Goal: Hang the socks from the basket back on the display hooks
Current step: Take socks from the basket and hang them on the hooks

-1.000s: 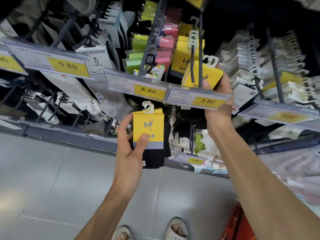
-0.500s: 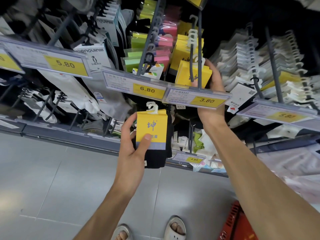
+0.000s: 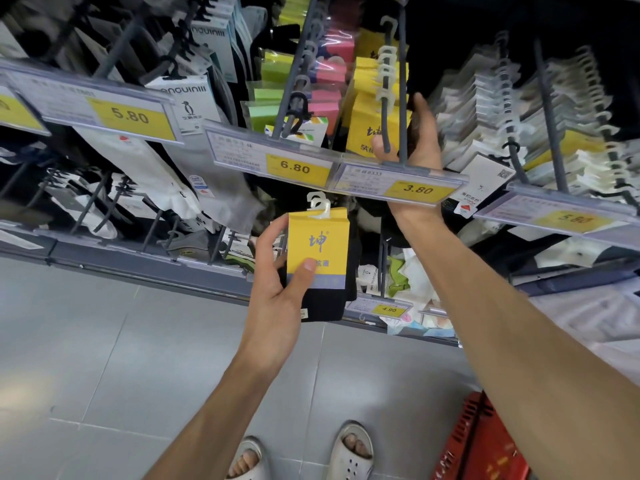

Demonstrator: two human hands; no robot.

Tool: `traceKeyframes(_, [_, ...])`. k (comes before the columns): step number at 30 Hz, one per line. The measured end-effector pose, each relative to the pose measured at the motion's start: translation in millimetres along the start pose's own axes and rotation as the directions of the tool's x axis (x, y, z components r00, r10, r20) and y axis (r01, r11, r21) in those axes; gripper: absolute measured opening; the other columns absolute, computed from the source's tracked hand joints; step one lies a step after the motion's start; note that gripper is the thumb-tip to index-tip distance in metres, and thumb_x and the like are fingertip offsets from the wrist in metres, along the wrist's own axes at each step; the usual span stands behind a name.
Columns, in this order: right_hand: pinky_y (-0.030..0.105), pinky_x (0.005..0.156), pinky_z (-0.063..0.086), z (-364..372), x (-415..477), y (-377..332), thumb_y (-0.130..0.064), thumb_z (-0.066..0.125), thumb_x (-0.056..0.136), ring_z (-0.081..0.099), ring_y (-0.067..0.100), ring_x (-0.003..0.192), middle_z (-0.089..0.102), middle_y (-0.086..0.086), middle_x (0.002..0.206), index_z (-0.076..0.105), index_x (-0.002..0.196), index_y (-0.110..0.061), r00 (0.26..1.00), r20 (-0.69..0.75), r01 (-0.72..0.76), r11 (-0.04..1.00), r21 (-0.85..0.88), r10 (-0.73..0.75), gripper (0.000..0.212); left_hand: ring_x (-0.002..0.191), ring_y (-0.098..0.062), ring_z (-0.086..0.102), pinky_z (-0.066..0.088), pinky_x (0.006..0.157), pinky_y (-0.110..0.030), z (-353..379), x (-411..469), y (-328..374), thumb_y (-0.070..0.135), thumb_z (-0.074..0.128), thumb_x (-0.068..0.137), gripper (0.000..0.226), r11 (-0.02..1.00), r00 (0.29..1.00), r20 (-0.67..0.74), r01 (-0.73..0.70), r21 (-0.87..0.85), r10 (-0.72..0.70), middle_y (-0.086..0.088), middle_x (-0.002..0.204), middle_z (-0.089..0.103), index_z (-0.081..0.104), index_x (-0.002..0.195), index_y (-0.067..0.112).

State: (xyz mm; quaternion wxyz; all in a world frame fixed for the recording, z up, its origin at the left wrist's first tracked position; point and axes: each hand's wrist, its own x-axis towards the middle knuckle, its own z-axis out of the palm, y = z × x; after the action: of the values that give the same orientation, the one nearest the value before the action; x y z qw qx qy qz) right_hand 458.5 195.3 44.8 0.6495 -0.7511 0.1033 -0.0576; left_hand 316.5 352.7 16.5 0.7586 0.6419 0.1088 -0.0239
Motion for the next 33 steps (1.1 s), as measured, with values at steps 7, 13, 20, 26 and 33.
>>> traceKeyframes(7, [0.010, 0.090, 0.046, -13, -95, 3, -0.018, 0.060, 0.097, 0.061, -0.005, 0.110, 0.068, -0.010, 0.119, 0.058, 0.128, -0.019, 0.999, -0.042, 0.022, 0.999, -0.047, -0.024, 0.030, 0.111, -0.005, 0.063, 0.049, 0.089, -0.016, 4, -6, 1, 0.007, 0.054, 0.100, 0.040, 0.997, 0.999, 0.028, 0.033, 0.064, -0.035, 0.005, 0.118, 0.069, 0.048, 0.121, 0.042])
traceKeyframes(13, [0.028, 0.098, 0.053, -13, -138, 18, -0.010, 0.069, 0.091, 0.063, 0.011, 0.118, 0.067, -0.005, 0.125, 0.049, 0.137, -0.030, 0.972, 0.232, -0.055, 0.998, 0.036, 0.045, 0.053, 0.097, 0.001, 0.062, 0.045, 0.081, -0.008, 5, -8, -2, 0.016, 0.059, 0.099, 0.024, 0.998, 0.999, 0.041, 0.008, 0.069, -0.011, 0.007, 0.112, 0.067, 0.052, 0.114, 0.033])
traceKeyframes(20, [0.026, 0.092, 0.053, -22, -112, 18, -0.001, 0.062, 0.092, 0.066, 0.011, 0.105, 0.070, -0.001, 0.112, 0.056, 0.125, -0.020, 0.994, 0.113, -0.004, 0.994, 0.107, -0.008, 0.038, 0.093, 0.002, 0.066, 0.051, 0.076, -0.014, 11, 1, -6, 0.033, 0.057, 0.094, 0.015, 0.996, 0.997, 0.073, 0.015, 0.088, -0.022, 0.018, 0.101, 0.069, 0.054, 0.108, 0.038])
traceKeyframes(26, [0.028, 0.107, 0.044, -30, -62, 3, 0.006, 0.056, 0.093, 0.056, 0.010, 0.126, 0.062, 0.003, 0.133, 0.053, 0.136, -0.012, 0.991, -0.078, 0.111, 0.992, 0.067, -0.106, 0.046, 0.099, 0.018, 0.054, 0.037, 0.078, 0.004, 8, 4, -23, 0.023, 0.055, 0.101, 0.031, 0.944, 0.980, 0.116, 0.122, 0.308, -0.165, 0.020, 0.109, 0.060, 0.046, 0.114, 0.051])
traceKeyframes(33, [0.015, 0.094, 0.045, -12, -35, -2, 0.011, 0.034, 0.096, 0.061, 0.001, 0.091, 0.046, 0.039, 0.128, 0.035, 0.147, 0.007, 0.977, 0.128, 0.124, 0.940, 0.318, -0.172, 0.051, 0.095, 0.016, 0.059, 0.035, 0.077, 0.005, -2, -15, -45, 0.027, 0.053, 0.102, 0.013, 0.893, 0.946, 0.141, 0.217, 0.395, -0.292, 0.017, 0.101, 0.071, 0.061, 0.105, 0.036])
